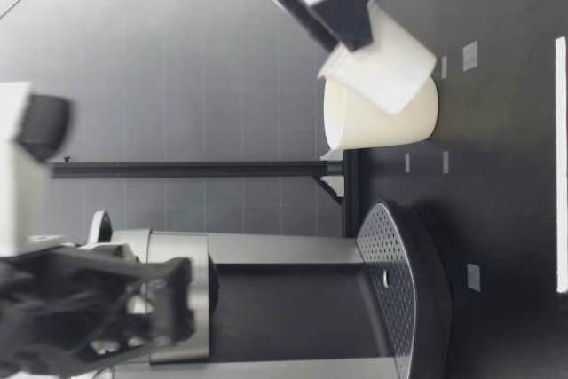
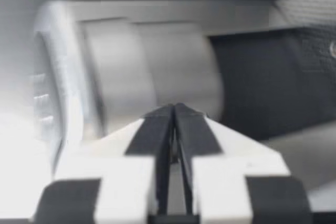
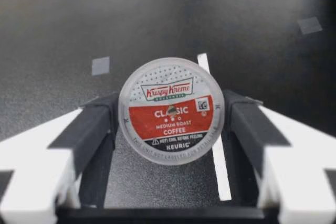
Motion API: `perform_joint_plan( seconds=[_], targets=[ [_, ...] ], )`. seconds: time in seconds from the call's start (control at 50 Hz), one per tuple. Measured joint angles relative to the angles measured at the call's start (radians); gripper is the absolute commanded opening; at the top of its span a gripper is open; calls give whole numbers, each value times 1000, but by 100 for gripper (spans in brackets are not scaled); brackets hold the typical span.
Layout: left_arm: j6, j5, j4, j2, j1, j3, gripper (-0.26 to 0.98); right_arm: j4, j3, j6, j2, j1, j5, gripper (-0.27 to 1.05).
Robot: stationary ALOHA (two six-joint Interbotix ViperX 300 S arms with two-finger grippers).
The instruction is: Place the coffee capsule inside the capsule container, then place the cup onto the center of the cup tray.
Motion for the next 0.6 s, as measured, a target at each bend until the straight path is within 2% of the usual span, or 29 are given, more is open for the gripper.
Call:
perform_joint_plan(
  seconds=[0.08, 0.32, 0.6],
  targets=[
    [-48, 18, 75, 14, -6, 40, 11, 0, 6, 0, -9, 0, -3, 58],
    [-170, 28, 222, 26, -6, 158, 11, 0, 12, 2, -12, 0, -5, 58],
    [-187, 25, 318, 25, 0, 225, 11, 0, 12, 3, -12, 0, -5, 58]
  ],
)
